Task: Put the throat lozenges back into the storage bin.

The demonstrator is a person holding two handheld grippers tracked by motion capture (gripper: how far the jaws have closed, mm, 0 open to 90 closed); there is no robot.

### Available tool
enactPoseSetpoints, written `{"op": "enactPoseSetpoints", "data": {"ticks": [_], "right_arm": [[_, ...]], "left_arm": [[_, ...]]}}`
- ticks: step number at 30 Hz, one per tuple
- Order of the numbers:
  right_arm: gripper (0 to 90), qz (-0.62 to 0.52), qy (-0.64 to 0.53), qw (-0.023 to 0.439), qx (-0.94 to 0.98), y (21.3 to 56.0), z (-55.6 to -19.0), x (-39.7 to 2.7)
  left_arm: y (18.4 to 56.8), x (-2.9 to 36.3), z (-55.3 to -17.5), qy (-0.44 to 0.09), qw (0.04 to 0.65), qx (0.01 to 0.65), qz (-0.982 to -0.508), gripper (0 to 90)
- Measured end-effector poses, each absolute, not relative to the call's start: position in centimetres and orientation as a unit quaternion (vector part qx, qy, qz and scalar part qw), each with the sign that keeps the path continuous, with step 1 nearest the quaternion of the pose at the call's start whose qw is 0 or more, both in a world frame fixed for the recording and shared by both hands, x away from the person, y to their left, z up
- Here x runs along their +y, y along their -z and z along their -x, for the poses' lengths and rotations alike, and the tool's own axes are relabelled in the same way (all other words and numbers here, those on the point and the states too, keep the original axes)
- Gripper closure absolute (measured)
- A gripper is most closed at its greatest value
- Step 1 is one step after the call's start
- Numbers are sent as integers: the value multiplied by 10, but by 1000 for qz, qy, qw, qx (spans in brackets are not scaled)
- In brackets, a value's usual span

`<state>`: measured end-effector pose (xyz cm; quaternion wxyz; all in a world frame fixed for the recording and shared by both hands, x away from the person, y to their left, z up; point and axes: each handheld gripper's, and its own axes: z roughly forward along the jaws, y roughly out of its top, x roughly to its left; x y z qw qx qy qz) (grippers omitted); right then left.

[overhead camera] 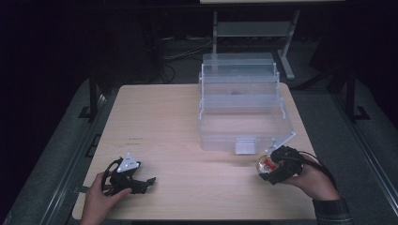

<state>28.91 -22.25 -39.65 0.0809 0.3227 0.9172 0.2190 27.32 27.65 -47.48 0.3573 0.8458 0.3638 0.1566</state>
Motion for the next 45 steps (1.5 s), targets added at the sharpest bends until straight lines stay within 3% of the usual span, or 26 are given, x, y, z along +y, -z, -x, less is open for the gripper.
{"op": "enactPoseSetpoints", "data": {"ticks": [45], "right_arm": [[195,-352,-210,107,906,356,-309,-265]], "left_arm": [[475,276,-273,-157,359,365,-845,108]]}}
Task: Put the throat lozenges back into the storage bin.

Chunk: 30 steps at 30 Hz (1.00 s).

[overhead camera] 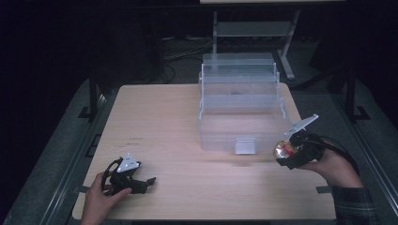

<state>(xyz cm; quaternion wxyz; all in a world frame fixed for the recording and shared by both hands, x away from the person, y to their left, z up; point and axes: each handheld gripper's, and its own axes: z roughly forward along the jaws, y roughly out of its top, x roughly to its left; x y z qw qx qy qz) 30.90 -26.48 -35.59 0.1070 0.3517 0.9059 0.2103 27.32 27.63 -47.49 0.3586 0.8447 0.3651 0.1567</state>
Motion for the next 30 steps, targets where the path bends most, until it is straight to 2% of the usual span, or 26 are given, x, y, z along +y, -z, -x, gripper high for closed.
{"op": "enactPoseSetpoints", "data": {"ticks": [16,30], "right_arm": [[195,-363,-211,120,899,336,-323,-274],[195,-388,-207,127,889,324,-352,-282]], "left_arm": [[475,277,-273,-157,357,363,-846,108],[475,276,-273,-157,358,364,-845,108]]}}
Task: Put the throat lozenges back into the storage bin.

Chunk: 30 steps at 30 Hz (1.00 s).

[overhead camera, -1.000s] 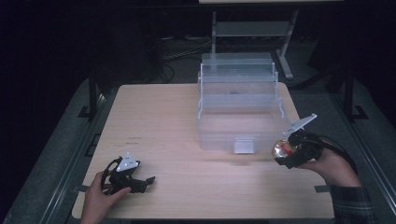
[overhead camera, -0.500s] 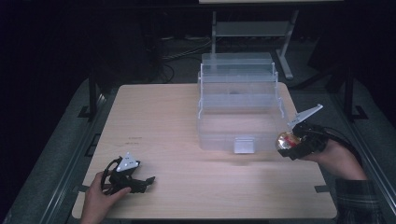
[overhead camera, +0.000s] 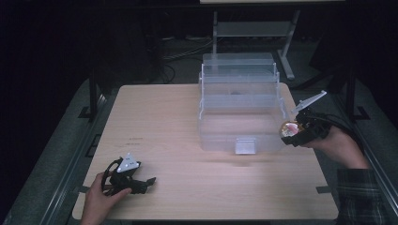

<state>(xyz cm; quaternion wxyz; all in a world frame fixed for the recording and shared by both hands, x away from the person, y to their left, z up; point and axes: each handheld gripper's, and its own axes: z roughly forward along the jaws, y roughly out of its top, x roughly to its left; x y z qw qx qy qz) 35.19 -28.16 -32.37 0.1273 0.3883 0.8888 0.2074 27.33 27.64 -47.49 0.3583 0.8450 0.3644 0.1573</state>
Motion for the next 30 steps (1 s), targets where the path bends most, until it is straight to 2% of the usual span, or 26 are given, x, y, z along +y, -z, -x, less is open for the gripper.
{"op": "enactPoseSetpoints", "data": {"ticks": [10,30], "right_arm": [[195,-402,-207,126,883,322,-375,-278],[194,-425,-204,117,874,339,-404,-269]], "left_arm": [[475,277,-273,-157,357,363,-846,108],[475,277,-273,-157,357,364,-846,108]]}}
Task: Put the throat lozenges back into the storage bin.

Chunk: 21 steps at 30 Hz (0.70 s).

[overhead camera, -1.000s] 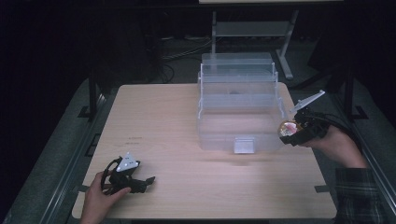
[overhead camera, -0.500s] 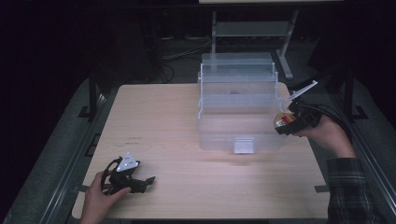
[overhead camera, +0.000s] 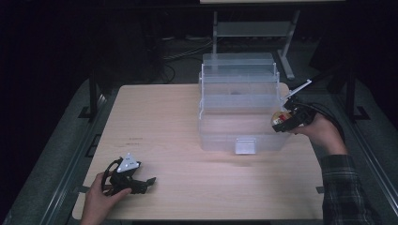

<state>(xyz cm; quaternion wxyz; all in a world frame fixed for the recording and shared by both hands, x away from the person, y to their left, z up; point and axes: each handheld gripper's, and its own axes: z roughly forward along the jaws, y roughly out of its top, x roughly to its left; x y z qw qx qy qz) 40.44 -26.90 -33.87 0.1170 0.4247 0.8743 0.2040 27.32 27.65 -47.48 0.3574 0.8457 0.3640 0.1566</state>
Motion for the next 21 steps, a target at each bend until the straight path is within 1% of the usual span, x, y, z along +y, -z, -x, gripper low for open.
{"op": "enactPoseSetpoints", "data": {"ticks": [21], "right_arm": [[180,-434,-203,113,870,346,-413,-269]], "left_arm": [[475,277,-273,-156,357,364,-846,108]]}}
